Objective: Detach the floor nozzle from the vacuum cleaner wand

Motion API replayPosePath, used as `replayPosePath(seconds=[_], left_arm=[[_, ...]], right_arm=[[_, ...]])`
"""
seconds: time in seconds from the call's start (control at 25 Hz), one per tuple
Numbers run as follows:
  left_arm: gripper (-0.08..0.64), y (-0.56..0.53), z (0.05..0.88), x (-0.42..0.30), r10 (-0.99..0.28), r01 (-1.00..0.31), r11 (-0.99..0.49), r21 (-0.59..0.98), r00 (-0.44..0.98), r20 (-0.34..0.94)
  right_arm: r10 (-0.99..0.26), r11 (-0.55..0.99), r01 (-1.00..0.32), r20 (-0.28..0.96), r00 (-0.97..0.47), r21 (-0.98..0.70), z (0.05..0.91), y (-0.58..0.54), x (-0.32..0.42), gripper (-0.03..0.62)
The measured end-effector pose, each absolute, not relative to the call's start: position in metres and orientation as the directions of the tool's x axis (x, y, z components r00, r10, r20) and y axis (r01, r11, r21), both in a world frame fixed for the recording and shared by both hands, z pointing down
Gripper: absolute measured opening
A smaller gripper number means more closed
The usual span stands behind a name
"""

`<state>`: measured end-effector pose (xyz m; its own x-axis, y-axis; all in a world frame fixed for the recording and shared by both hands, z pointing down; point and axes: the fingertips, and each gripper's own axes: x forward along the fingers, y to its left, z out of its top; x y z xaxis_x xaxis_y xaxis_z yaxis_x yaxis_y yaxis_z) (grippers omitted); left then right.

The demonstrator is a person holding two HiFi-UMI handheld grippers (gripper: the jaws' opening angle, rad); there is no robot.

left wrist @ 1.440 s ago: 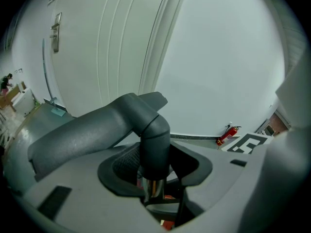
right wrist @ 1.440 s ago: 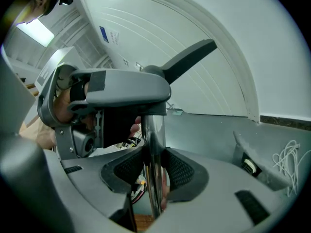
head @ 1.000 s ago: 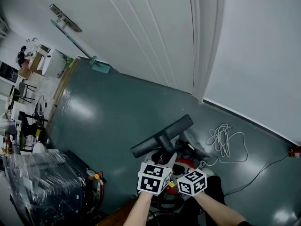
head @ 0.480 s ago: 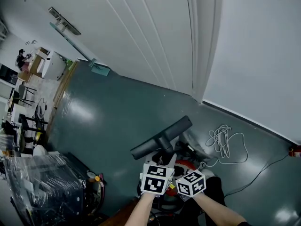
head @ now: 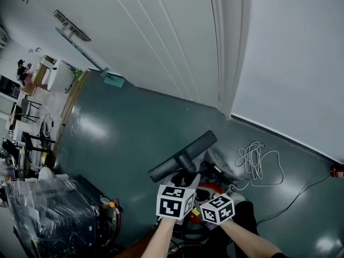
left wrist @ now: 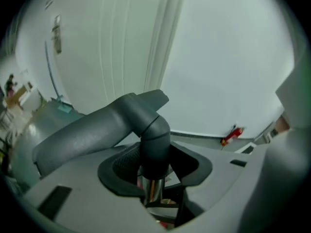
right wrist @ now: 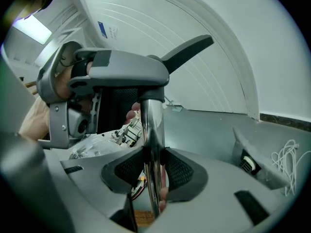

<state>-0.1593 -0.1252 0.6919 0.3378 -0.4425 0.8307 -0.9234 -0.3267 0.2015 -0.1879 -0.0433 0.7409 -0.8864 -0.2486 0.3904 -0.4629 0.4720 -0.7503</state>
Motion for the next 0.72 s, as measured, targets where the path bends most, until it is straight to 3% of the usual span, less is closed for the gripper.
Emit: replayPosePath(seconds=[0.08,0.2,0.52,0.72], left_arm=[[0.181,-0.133,0.684,-0.162,-0.476,-0.93,-0.296,0.216,0.34,0.811],[0.181,-0.154,0.662,-0.162,-0.544,-0.931,-0.345,0.118,0.3,0.783],[0.181,-0.162,0.646,-0.172,-0.589,-0.941,-0.299,0.157,0.312,0.746],[0.181,-0.163,0.623,-0.176,-0.65,-0.947,-0.28,0.159,0.308,0.694]], right_arm=[[-0.245,0.473,-0.463,0.392,-0.886,-0.75,0.742,-0.045,-0.188,0.143],[-0.231,0.486,-0.454,0.391,-0.891,-0.747,0.742,-0.047,-0.188,0.143],[-0.183,0.485,-0.411,0.37,-0.911,-0.772,0.738,-0.046,-0.187,0.146],[-0.235,0.465,-0.419,0.347,-0.908,-0.78,0.715,-0.073,-0.169,0.199]])
